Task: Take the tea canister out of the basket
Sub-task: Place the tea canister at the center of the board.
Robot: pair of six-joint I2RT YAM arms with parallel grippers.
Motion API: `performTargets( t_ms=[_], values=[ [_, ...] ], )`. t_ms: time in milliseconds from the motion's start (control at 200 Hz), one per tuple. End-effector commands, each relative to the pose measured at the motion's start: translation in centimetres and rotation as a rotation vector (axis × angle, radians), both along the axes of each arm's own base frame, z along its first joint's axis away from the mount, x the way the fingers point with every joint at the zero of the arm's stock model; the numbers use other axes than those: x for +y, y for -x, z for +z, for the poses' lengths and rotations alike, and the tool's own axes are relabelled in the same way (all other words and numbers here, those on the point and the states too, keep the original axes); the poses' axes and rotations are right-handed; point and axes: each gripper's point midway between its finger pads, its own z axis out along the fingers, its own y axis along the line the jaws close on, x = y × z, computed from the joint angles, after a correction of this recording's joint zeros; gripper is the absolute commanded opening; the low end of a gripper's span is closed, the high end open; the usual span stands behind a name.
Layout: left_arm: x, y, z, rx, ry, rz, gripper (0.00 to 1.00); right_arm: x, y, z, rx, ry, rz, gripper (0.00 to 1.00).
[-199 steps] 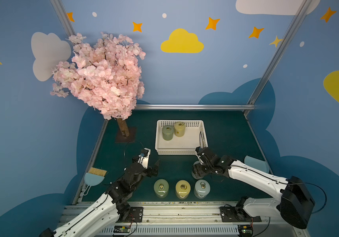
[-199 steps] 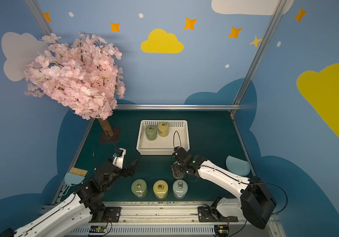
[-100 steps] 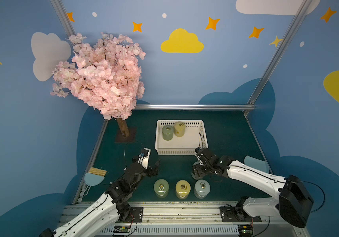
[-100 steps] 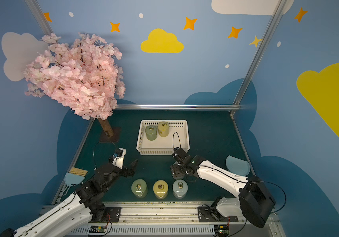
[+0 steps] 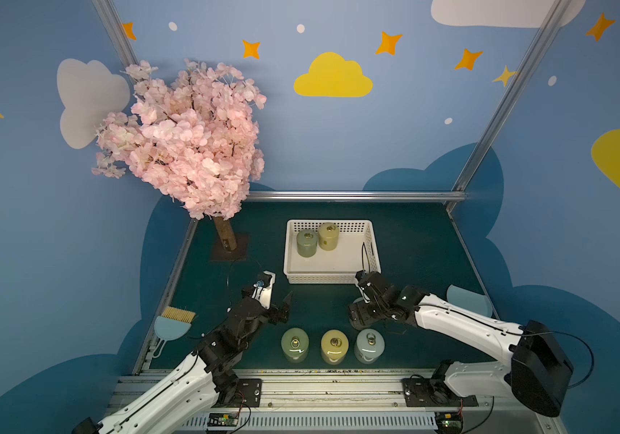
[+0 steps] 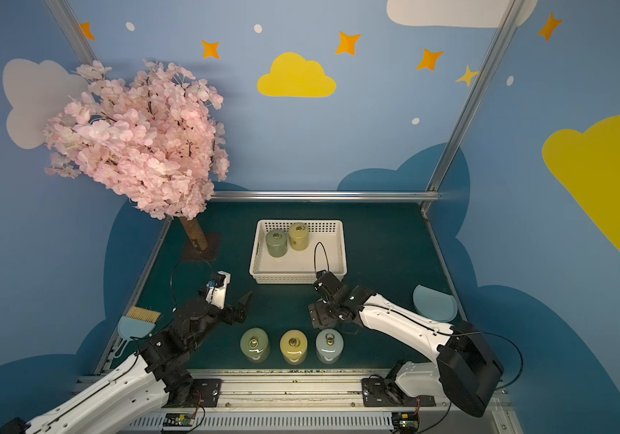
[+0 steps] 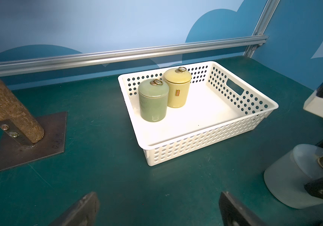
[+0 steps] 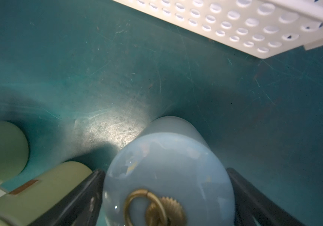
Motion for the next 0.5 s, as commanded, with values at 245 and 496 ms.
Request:
performTargets(
  t_ms=[245, 496],
  values=[
    [-0.4, 0.0, 1.6, 0.001, 0.045, -0.008, 1.00, 0.2, -0.8, 2.7, -0.060, -0.015, -0.006, 0.98],
    [-1.0, -0.4, 4.0, 0.047, 0.053, -0.009, 1.00, -0.2, -1.5, 4.4, -0.112, -0.011, -0.018, 0.98]
  ],
)
